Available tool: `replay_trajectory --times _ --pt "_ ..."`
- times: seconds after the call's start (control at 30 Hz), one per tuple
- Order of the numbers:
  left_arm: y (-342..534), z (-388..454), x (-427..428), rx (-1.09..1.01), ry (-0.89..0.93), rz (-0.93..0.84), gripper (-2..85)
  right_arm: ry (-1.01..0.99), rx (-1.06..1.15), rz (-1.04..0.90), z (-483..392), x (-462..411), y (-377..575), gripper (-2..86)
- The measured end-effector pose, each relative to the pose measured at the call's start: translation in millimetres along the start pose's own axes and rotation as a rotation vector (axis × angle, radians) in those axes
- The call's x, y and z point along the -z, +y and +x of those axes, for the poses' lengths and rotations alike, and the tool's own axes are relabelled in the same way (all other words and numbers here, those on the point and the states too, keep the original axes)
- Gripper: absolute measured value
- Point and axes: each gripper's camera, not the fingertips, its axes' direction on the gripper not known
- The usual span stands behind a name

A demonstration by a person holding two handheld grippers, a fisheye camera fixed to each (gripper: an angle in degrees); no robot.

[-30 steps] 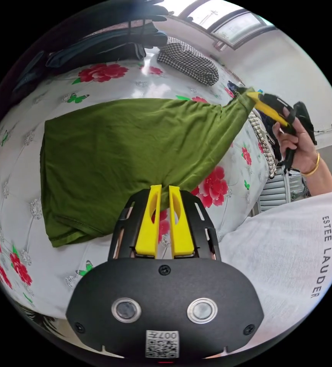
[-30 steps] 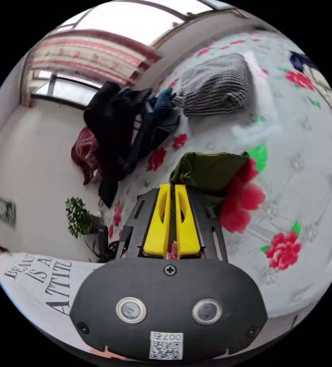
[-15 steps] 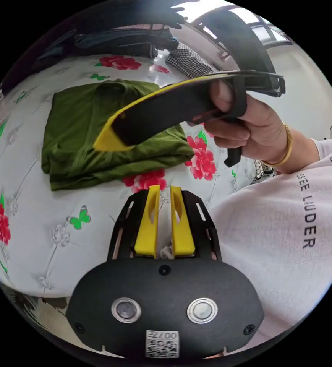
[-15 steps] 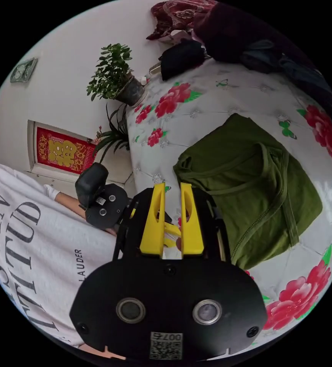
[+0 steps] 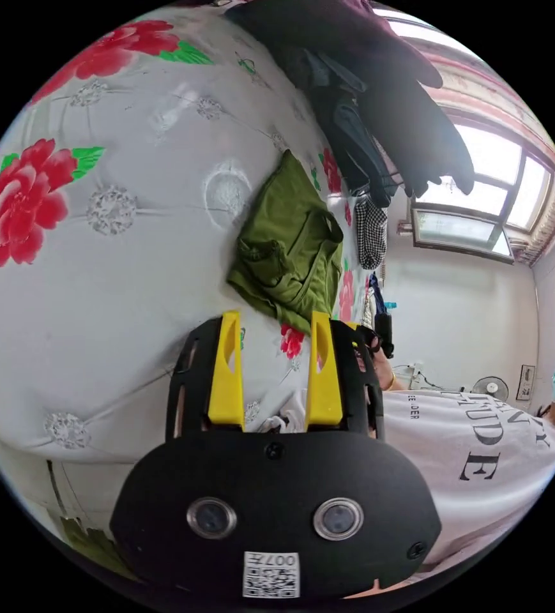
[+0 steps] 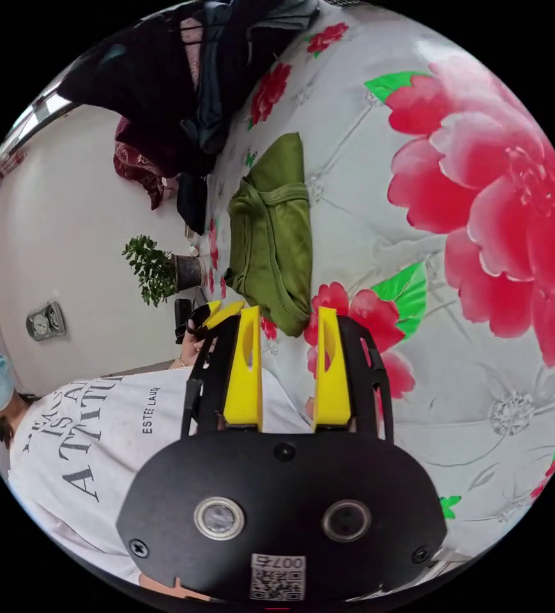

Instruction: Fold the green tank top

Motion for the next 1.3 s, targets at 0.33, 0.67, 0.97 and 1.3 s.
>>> replay_trajectory --times 0.33,0.67,0.97,1.3 --pt "-51 -3 -14 0.076 0.065 -0.057 2.0 -0.114 0.018 -0.054 14 5 -53 2.1" --pt "-69 140 -12 -0.229 0.223 -0.025 0.9 -0.368 0.146 0.211 -40 211 -43 0.3" --pt "-170 390 -122 -0.731 0.345 -0.114 0.7 -0.043 0.461 0.571 -173 535 -92 0.2" --pt "-204 486 -224 -0.793 0.013 0.013 4.6 0.171 0.379 0.741 -158 638 -194 2.5"
